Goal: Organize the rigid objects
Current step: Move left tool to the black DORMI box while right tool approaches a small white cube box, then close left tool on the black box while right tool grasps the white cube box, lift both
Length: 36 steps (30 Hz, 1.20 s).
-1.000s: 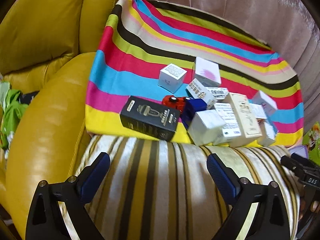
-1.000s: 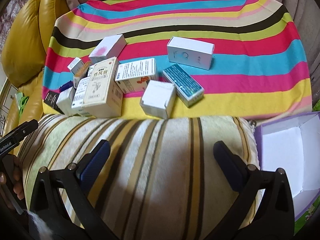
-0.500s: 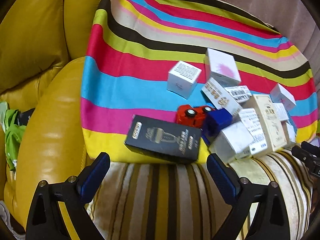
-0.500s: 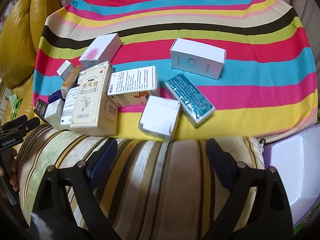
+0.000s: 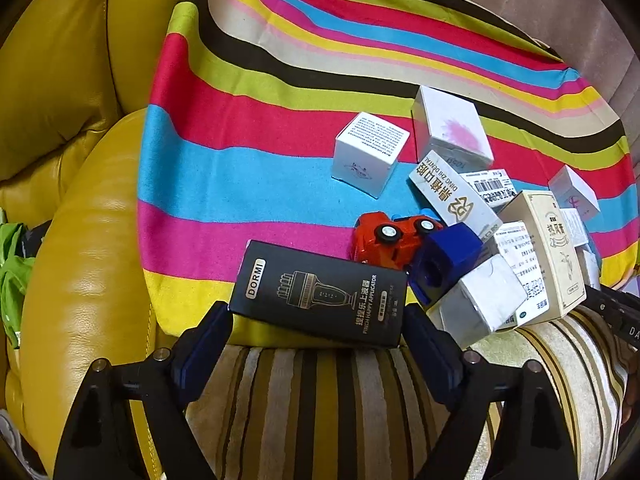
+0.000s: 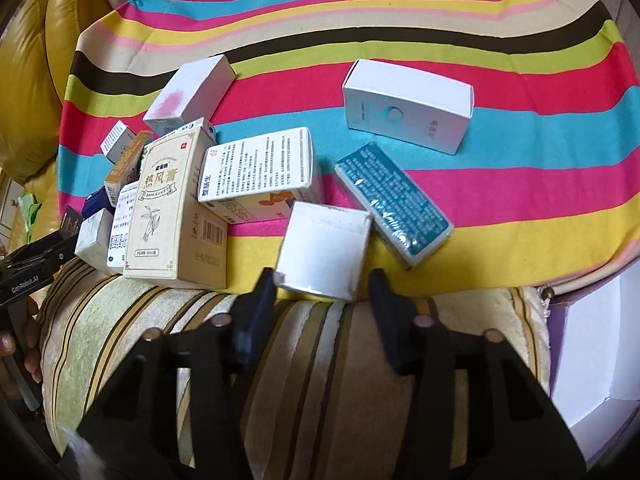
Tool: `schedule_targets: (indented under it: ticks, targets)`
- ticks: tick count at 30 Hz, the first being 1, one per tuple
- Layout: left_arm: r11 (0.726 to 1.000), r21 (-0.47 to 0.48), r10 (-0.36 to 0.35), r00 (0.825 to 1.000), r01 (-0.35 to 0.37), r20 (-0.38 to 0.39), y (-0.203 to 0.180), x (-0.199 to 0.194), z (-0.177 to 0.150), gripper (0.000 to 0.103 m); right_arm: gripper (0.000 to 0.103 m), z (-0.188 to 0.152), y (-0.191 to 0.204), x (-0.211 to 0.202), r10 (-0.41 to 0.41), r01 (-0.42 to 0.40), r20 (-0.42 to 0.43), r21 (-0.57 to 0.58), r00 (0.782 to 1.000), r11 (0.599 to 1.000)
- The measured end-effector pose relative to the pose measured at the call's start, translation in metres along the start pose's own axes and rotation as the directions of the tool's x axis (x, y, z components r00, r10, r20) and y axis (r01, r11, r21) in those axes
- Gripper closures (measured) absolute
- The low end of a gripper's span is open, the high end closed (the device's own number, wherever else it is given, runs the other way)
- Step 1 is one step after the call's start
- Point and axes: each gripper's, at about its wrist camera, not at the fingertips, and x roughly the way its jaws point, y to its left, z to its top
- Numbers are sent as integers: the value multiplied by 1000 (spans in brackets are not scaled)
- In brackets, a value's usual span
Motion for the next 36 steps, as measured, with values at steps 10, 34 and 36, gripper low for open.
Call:
schedule_targets:
  ticks: [10,34,36]
  targets:
    - [995,-102,17,997,-9,80,10,-27,-18,16,56,-9,-1,-15,58,-57,56,-12,997,998]
    - [996,-88,14,941,17,337,-44,-101,-59,16,56,-31,-7,-62,84,-76,210,-49,974,996]
    - [996,-84,17,940,13,341,-50,-103,-60,16,56,-31,-8,-63,87,-79,210,-49,974,996]
